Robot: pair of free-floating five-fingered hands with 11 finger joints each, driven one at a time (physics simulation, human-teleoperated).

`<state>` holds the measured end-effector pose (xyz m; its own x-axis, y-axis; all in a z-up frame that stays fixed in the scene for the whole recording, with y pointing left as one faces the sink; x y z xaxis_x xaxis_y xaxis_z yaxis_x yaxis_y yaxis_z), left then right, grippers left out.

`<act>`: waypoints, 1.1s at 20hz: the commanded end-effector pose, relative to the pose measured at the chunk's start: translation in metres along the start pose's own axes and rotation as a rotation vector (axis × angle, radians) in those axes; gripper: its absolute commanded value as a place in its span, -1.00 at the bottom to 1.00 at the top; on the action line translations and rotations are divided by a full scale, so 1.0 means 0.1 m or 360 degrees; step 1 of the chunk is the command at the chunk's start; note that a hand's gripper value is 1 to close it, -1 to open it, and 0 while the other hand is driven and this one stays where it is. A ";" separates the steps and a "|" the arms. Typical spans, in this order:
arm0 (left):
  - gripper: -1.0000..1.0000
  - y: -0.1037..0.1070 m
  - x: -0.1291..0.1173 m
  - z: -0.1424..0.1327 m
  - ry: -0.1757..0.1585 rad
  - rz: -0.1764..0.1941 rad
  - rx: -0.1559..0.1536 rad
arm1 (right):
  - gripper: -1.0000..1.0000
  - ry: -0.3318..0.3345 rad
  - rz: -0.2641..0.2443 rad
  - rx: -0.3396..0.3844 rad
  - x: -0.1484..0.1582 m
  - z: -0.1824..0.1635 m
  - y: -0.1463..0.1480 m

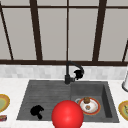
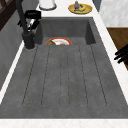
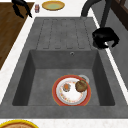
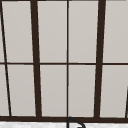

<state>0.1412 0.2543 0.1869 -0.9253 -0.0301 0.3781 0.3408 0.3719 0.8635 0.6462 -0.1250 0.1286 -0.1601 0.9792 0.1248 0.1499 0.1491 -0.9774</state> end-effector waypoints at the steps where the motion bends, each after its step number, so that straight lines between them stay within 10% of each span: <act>1: 0.00 0.00 0.00 0.00 0.0000 0.0000 0.0000 | 1.00 0.0008 0.0025 0.0098 -0.01 -0.08 0.01; 11: 0.00 0.00 0.00 0.00 0.0000 0.0000 0.0000 | 1.00 -0.0028 0.0216 0.0157 0.24 -0.20 -0.09; 22: 0.00 0.00 0.00 0.00 0.0000 0.0000 0.0000 | 1.00 0.0042 0.0700 0.0564 0.57 -0.36 -0.35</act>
<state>0.1412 0.2543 0.1869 -0.9253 -0.0301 0.3781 0.3408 0.3719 0.8635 0.6615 -0.0910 0.1600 -0.1198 0.9362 -0.3303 -0.1688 -0.3471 -0.9225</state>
